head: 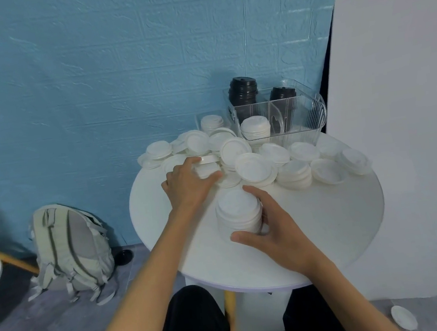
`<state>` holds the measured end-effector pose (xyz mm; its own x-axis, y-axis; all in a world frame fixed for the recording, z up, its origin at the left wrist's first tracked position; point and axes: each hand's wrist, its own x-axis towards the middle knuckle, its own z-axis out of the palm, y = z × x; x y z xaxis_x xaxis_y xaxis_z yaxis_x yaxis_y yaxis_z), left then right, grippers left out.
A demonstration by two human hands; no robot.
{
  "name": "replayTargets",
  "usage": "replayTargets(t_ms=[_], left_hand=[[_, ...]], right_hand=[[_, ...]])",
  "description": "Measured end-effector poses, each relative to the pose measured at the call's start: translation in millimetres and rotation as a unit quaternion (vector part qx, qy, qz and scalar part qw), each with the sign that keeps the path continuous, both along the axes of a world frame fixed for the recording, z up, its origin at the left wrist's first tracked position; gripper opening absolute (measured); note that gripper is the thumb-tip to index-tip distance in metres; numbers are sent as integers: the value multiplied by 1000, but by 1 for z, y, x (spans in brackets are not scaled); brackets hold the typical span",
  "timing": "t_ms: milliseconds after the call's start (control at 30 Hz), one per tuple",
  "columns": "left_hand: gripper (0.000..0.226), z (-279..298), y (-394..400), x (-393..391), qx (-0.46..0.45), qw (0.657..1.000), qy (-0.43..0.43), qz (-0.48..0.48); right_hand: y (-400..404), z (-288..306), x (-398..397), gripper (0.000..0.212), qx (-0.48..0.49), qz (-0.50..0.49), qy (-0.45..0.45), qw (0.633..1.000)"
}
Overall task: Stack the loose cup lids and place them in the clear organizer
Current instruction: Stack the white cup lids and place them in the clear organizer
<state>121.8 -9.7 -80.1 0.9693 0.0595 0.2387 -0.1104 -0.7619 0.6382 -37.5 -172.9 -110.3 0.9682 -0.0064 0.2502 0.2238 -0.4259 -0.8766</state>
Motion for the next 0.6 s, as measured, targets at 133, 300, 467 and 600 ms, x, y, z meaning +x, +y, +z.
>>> replayTargets(t_ms=[133, 300, 467, 600], left_hand=[[64, 7, 7, -11, -3, 1000, -13, -6], [57, 32, 21, -52, -120, 990, -37, -58], [43, 22, 21, -119, -209, 953, -40, -217], [47, 8, 17, -131, -174, 959, -47, -218]], right_hand=[[0, 0, 0, 94, 2, 2, -1, 1000], [1, 2, -2, 94, 1, 6, -3, 1000], [3, 5, -3, 86, 12, 18, -18, 1000], [3, 4, -2, 104, 35, 24, 0, 999]])
